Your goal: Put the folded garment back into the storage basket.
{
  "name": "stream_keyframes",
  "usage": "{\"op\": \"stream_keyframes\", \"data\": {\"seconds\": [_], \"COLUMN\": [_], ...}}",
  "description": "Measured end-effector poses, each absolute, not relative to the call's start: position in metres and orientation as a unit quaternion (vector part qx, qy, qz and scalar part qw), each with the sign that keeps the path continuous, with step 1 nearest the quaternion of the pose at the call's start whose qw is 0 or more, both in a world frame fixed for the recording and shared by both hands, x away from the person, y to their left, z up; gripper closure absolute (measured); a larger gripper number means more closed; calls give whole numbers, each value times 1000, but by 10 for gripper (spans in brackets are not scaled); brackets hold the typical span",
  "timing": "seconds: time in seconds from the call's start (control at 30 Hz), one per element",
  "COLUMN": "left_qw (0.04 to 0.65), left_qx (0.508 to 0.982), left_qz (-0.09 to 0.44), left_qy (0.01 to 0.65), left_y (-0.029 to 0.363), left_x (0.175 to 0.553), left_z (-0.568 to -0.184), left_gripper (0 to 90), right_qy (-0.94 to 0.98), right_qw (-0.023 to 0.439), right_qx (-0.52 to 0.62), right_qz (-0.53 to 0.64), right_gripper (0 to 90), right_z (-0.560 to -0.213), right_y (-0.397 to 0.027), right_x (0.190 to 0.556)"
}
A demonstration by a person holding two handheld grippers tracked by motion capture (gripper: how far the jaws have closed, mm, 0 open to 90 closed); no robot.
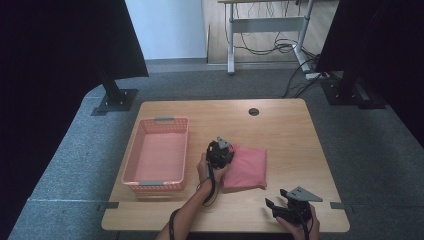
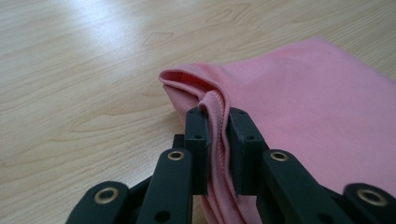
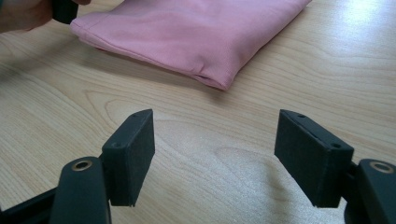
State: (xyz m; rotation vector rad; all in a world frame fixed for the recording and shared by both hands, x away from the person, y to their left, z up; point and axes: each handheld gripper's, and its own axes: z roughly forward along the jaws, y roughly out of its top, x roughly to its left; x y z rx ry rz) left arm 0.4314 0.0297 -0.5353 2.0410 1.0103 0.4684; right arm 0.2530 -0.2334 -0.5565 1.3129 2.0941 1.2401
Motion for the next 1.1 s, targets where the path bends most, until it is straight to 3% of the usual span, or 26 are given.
{"op": "stream_keyframes", "data": {"seconds": [1.1], "left_qw": [422], "left_qx": [800], "left_qz": [183], "left_qy": [385], "left_y": [28], "left_x": [422], "left_z": [-518], "left_gripper": [796], "right_qy": [723], "right_qw": [200], "right_qx": [468], "right_qz": [467], "right_gripper": [298], "right_z": [-551], "right_y": [-230], "right_x": [256]}}
